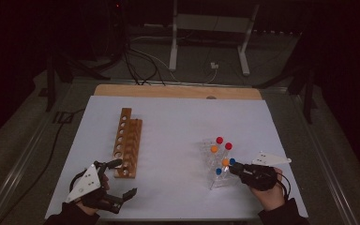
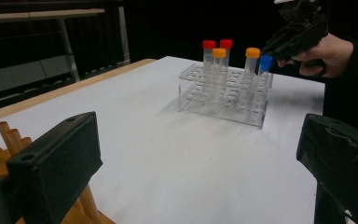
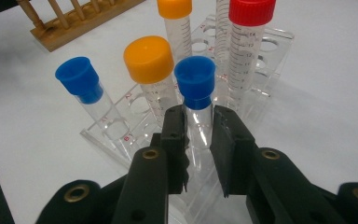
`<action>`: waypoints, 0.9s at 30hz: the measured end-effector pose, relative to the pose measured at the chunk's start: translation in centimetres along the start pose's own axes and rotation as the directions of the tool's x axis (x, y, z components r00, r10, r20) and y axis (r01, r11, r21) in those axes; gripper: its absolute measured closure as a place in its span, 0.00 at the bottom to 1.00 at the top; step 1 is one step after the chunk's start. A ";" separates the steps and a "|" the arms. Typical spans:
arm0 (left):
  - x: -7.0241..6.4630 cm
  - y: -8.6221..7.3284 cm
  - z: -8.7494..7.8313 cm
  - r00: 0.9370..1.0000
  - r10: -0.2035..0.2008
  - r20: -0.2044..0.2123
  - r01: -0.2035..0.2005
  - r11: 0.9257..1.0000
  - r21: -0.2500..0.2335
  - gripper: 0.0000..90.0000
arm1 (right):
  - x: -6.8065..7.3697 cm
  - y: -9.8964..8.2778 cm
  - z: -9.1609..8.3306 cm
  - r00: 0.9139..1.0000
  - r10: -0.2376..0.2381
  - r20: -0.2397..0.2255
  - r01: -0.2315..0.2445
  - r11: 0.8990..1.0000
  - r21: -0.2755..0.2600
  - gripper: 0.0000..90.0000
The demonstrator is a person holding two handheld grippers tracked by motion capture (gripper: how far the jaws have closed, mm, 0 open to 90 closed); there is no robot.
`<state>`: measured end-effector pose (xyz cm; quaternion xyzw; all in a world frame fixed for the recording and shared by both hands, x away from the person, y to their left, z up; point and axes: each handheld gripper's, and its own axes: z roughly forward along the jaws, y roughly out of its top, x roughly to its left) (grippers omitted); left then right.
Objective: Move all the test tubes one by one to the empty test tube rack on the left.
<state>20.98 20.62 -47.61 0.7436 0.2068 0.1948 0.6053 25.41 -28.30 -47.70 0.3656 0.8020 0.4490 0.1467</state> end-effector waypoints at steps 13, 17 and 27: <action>-0.1 0.1 0.1 1.000 0.004 -0.005 -0.003 1.000 0.013 0.01 | 0.2 0.3 -0.7 0.999 -0.033 0.039 0.034 0.999 -0.035 0.86; 0.0 0.1 0.0 1.000 -0.015 -0.002 0.015 1.000 0.026 0.01 | 0.4 0.7 -1.3 0.998 -0.038 0.050 0.041 0.998 -0.049 0.86; -0.3 0.8 0.1 0.999 -0.026 0.029 0.026 1.000 0.017 0.01 | 0.7 2.7 -3.5 0.997 -0.051 0.061 0.056 0.994 -0.095 0.86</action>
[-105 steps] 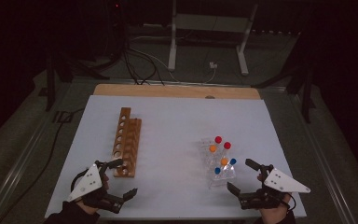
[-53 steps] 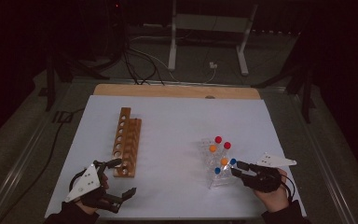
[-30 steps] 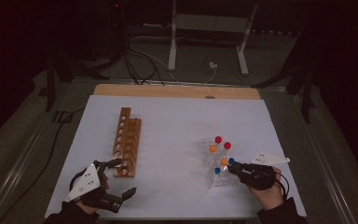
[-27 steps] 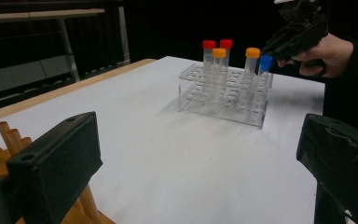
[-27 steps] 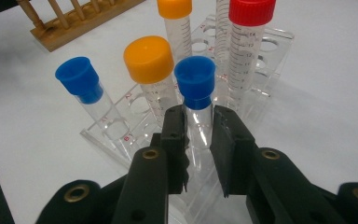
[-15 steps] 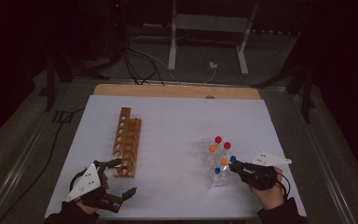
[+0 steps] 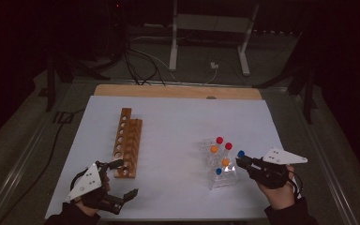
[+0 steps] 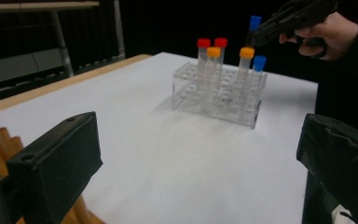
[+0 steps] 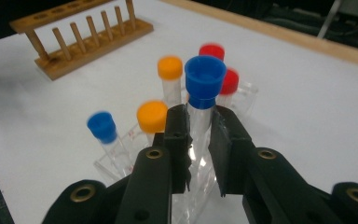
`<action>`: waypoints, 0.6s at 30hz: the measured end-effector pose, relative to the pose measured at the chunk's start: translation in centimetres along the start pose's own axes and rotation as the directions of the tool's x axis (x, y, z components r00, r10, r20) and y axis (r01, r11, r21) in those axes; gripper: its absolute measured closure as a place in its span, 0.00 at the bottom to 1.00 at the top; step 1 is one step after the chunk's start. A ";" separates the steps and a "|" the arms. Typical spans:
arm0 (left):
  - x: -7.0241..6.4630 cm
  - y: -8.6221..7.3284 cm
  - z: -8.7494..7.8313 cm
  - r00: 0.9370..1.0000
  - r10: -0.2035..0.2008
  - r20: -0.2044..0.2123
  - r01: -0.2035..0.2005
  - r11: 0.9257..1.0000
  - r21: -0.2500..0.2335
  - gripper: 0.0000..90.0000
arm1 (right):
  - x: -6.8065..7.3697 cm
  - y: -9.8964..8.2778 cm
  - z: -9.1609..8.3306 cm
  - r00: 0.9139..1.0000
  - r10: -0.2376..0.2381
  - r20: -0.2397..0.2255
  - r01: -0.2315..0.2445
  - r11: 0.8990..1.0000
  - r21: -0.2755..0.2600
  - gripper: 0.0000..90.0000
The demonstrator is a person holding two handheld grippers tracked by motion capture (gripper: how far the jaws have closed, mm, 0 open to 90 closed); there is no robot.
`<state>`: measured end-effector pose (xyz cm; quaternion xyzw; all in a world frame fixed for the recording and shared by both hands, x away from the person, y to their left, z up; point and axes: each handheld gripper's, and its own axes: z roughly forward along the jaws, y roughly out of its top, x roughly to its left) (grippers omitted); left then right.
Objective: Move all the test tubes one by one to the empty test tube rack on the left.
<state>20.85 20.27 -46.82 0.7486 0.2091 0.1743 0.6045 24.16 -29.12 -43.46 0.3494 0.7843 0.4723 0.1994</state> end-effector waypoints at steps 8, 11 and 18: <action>-0.2 1.1 0.2 1.000 0.022 0.008 -0.021 0.999 -0.027 0.01 | -0.2 2.7 -1.8 0.998 -0.040 0.056 0.043 0.997 -0.064 0.86; -0.4 1.8 0.4 0.999 0.027 0.030 -0.027 1.000 -0.015 0.01 | 0.0 4.1 -2.1 0.998 -0.049 0.043 0.053 0.994 -0.096 0.86; -0.6 3.2 1.2 0.997 0.005 0.077 -0.008 1.000 0.028 0.01 | 1.4 5.9 -1.2 0.997 -0.076 -0.029 0.072 0.991 -0.110 0.86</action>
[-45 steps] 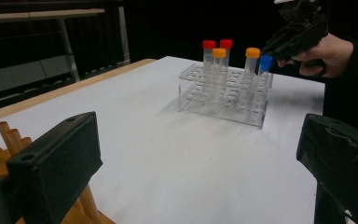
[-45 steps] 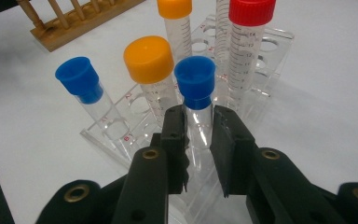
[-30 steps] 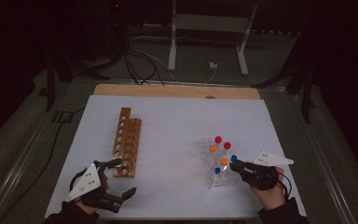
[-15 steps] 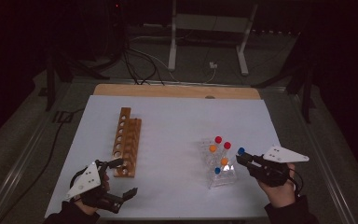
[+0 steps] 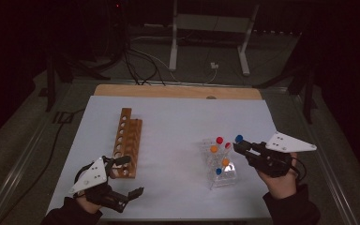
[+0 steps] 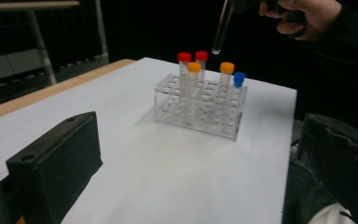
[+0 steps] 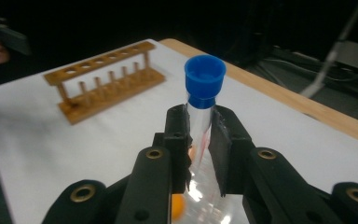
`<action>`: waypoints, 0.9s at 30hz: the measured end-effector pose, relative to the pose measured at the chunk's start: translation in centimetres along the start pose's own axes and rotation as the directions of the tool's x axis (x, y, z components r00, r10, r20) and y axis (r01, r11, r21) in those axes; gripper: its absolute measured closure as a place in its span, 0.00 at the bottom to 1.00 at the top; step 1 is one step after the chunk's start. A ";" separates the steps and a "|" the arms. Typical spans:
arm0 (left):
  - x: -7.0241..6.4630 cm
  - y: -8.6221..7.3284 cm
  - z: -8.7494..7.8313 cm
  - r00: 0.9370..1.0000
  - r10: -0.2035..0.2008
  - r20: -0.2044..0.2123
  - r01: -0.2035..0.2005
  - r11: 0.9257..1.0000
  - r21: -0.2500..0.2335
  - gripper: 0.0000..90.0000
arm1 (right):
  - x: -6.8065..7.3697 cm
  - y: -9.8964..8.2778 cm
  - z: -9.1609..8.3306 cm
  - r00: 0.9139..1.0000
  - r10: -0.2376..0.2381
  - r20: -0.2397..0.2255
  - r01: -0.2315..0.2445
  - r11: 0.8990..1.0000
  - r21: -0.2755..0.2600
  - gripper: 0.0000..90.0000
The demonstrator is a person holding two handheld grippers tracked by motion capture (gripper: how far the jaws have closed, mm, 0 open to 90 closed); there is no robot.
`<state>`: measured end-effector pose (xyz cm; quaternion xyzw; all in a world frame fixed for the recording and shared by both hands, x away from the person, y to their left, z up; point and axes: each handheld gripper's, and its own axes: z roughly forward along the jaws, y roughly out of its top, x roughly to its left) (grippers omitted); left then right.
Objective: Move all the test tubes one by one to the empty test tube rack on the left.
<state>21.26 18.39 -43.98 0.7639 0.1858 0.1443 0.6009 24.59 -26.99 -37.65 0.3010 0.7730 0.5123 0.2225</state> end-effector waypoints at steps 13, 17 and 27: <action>0.1 3.6 2.3 0.995 -0.022 0.096 0.022 1.000 -0.005 0.01 | 3.8 -0.1 3.9 0.987 -0.027 -0.159 0.038 0.997 0.064 0.86; 0.1 4.8 3.4 0.992 -0.016 0.126 0.016 1.000 -0.004 0.01 | 4.6 -0.6 4.8 0.982 -0.030 -0.186 0.047 0.995 0.087 0.86; -0.7 6.7 7.0 0.982 0.007 0.189 -0.007 1.000 -0.001 0.06 | 6.1 -1.1 5.8 0.972 -0.032 -0.231 0.061 0.991 0.120 0.86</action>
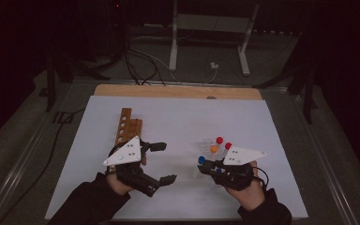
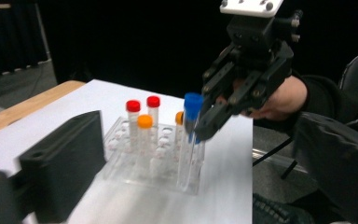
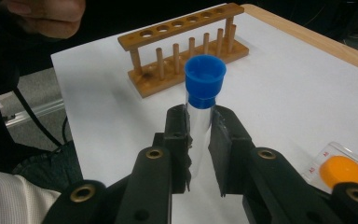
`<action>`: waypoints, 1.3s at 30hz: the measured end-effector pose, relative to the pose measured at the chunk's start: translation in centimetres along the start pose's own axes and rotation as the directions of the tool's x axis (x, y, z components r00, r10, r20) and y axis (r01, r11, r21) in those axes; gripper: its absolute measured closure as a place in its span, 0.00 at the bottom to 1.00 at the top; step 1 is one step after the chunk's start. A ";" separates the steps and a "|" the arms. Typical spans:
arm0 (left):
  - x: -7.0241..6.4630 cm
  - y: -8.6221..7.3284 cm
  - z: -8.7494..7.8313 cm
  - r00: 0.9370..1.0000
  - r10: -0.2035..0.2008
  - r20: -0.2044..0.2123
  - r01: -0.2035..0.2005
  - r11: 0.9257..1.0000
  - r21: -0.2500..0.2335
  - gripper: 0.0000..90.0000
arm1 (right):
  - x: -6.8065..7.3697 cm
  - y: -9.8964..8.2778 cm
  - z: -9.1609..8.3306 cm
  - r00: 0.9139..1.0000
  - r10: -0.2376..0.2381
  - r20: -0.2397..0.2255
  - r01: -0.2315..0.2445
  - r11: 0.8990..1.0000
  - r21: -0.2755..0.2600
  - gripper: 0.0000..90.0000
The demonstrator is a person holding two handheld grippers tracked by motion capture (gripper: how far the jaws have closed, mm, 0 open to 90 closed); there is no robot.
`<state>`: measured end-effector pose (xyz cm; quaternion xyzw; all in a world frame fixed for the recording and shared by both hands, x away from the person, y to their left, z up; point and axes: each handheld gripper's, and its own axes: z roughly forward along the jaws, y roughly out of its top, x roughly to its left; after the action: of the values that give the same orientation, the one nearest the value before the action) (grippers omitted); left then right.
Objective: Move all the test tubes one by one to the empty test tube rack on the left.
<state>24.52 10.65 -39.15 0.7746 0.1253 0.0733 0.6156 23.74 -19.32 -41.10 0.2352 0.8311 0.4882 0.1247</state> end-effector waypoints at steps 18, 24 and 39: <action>-0.4 0.1 4.8 0.998 0.029 0.049 -0.031 0.999 0.041 0.46 | 1.0 0.1 0.9 0.999 -0.015 -0.038 0.016 1.000 0.025 0.86; -0.4 -0.2 5.5 0.998 0.036 0.046 -0.039 0.997 0.065 0.61 | 1.2 0.1 1.0 0.999 -0.017 -0.043 0.018 0.999 0.029 0.86; -0.2 -0.5 5.8 0.998 0.046 0.038 -0.049 0.994 0.099 0.85 | 1.1 0.0 1.0 0.999 -0.013 -0.047 0.014 0.999 0.031 0.86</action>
<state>25.83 5.30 -41.01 0.8083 0.0994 0.0677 0.5763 23.22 -18.02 -41.50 0.2200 0.8430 0.4795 0.1047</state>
